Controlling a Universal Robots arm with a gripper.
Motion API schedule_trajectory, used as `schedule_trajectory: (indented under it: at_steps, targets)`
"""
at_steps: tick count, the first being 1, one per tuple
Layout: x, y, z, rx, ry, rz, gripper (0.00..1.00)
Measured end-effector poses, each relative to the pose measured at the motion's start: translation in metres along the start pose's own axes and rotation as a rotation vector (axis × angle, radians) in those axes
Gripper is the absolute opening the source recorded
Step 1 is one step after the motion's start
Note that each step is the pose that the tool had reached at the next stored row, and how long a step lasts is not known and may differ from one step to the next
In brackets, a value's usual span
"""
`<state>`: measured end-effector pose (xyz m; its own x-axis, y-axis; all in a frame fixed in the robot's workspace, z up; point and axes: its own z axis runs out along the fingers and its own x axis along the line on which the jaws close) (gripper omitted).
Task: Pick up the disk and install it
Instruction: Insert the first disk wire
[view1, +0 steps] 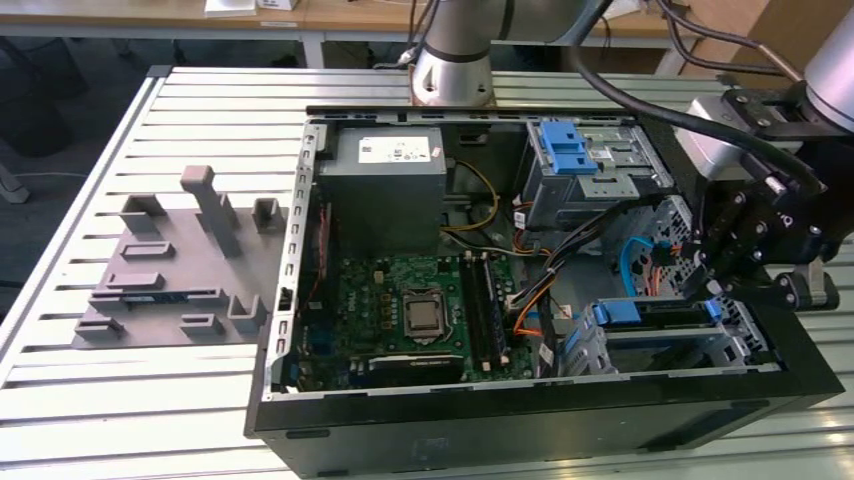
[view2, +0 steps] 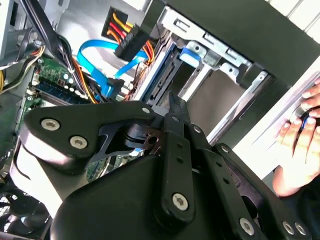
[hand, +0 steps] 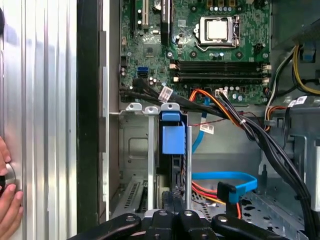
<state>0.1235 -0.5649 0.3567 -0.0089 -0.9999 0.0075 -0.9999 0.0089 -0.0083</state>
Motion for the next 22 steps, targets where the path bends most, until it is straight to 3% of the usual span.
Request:
schedule_trajectory:
  at_steps: [6, 12, 22]
  targets:
    - [-0.0055, -0.0057, -0.0001, 0.0000, 0.0002, 0.000, 0.11]
    - [-0.0180, -0.0076, -0.0002, 0.0000, 0.0001, 0.000, 0.11]
    - [-0.0265, -0.0079, -0.0091, -0.0002, 0.0006, 0.017, 0.11]
